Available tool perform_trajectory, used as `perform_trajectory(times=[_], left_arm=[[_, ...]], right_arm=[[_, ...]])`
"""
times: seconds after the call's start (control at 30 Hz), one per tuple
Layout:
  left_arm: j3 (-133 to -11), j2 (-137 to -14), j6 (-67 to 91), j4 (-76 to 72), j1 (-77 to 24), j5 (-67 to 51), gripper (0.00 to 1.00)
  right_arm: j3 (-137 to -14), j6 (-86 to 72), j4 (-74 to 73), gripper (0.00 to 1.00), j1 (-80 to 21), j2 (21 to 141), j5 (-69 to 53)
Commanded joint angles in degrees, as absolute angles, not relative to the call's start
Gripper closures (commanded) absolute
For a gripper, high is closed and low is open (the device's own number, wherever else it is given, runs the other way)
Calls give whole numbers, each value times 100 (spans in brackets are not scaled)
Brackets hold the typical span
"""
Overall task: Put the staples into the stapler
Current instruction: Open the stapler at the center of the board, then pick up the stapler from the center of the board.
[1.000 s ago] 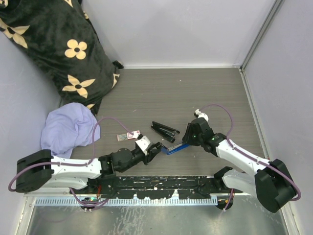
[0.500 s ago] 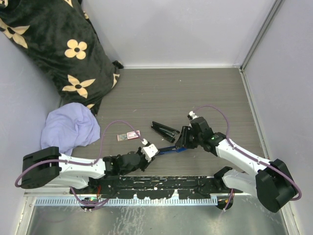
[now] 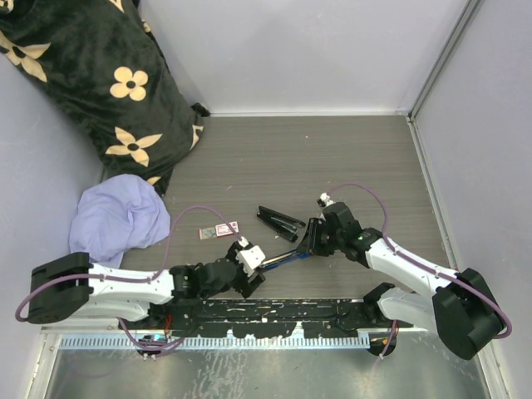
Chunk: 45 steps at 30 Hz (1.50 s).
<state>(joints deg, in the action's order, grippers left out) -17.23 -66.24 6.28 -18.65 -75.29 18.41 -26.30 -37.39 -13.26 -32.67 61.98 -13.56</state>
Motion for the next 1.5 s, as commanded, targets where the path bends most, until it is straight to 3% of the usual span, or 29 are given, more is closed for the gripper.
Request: perform_trajectory(times=[0.0, 0.17, 0.37, 0.67, 0.8, 1.1, 1.47], left_arm=[[-1786, -5999, 879, -1467, -7572, 2055, 19], [-1739, -4942, 1113, -633, -7567, 2064, 1], [-2465, -3931, 1431, 601, -7080, 2056, 2], [-4468, -5301, 1710, 1533, -5126, 399, 2], [-5151, -5423, 1923, 1688, -4567, -16, 2], [-6128, -5425, 2239, 2933, -2627, -2301, 2], [-6596, -5356, 887, 3556, -2276, -2562, 2]], right_arm=[[-2716, -3748, -1092, 67, -3291, 6055, -1289], [-3019, -3574, -1404, 62, -3289, 5880, -1122], [-3623, -3031, -1729, 51, -3291, 5922, -935], [-5044, -1517, -2151, 49, -3519, 7476, -197], [-5521, -1031, -2433, 50, -3529, 8039, 134], [-5942, -660, -2526, 48, -3461, 8722, 171], [-6008, -365, -2454, 48, -3424, 9044, -584]])
